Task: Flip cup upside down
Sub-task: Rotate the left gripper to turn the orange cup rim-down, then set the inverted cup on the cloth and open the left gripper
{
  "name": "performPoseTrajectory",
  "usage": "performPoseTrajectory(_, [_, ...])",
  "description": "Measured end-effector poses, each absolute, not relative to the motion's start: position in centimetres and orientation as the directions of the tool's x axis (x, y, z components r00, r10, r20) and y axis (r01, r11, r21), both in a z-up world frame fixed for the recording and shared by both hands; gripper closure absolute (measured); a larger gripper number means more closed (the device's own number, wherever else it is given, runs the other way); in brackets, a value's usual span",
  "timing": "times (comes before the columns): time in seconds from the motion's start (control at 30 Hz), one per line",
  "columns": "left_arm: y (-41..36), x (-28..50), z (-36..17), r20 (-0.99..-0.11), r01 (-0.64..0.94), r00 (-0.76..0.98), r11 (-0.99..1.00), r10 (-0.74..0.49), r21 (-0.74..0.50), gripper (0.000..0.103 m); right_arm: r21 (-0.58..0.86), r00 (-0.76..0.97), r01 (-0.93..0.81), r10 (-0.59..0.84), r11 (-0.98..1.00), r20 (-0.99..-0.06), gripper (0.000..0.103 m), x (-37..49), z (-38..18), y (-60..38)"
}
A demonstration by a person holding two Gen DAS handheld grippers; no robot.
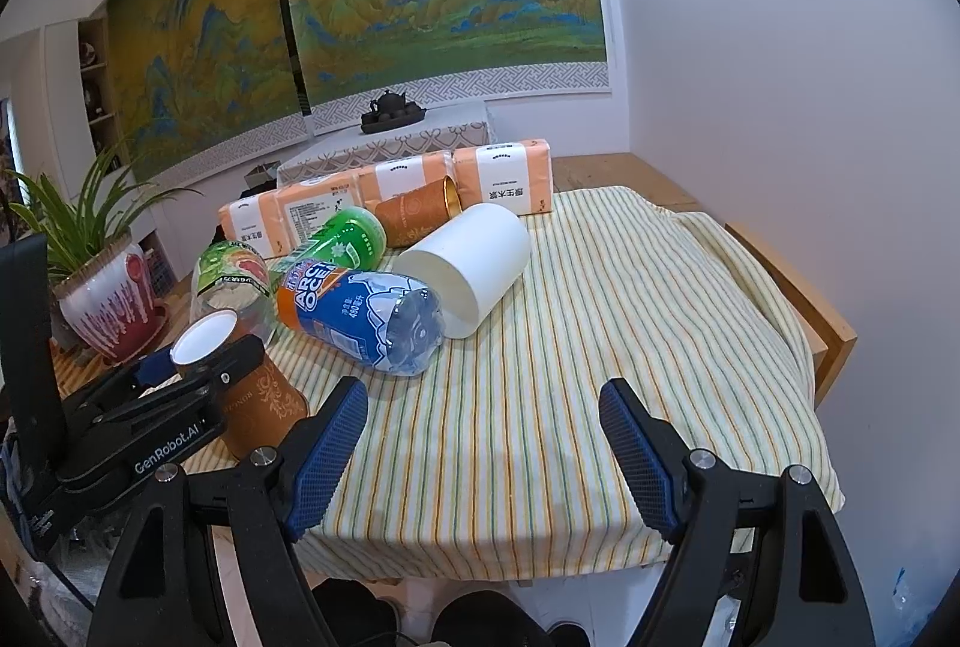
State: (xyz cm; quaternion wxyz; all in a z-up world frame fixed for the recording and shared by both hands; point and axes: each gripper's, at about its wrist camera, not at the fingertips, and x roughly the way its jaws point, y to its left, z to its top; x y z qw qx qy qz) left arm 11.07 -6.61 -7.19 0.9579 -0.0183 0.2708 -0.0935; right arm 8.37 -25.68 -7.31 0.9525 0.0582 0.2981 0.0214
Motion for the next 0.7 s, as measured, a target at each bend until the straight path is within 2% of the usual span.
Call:
performPoseTrajectory(0.03, [-6.6, 10.9, -7.1, -0.511, 0.173, 0.838, 0.981, -0.191, -0.083, 0.015, 0.125, 0.821, -0.006, 0.076, 0.992, -0.565, 0.027, 8.4, -7.3, -25.7])
performPoseTrajectory(0.17, [-6.6, 10.5, -6.9, -0.512, 0.175, 0.839, 0.982, -0.185, -0.067, 0.012, 0.126, 0.822, -0.005, 0.076, 0.992, -0.565, 0.027, 8.4, -7.3, -25.7])
performPoseTrajectory(0.57, [-4.2, 7.5, -5.7, -0.503, 0.123, 0.854, 0.991, -0.136, -0.058, 0.01, 0.112, 0.845, -0.016, 0.073, 0.994, -0.529, 0.024, 7.6, -6.5, -24.5])
performPoseTrajectory(0.7, [-3.2, 5.9, -4.8, -0.486, 0.098, 0.867, 0.994, -0.108, -0.047, 0.01, 0.089, 0.863, -0.025, 0.067, 0.996, -0.501, 0.02, 7.0, -5.9, -23.7])
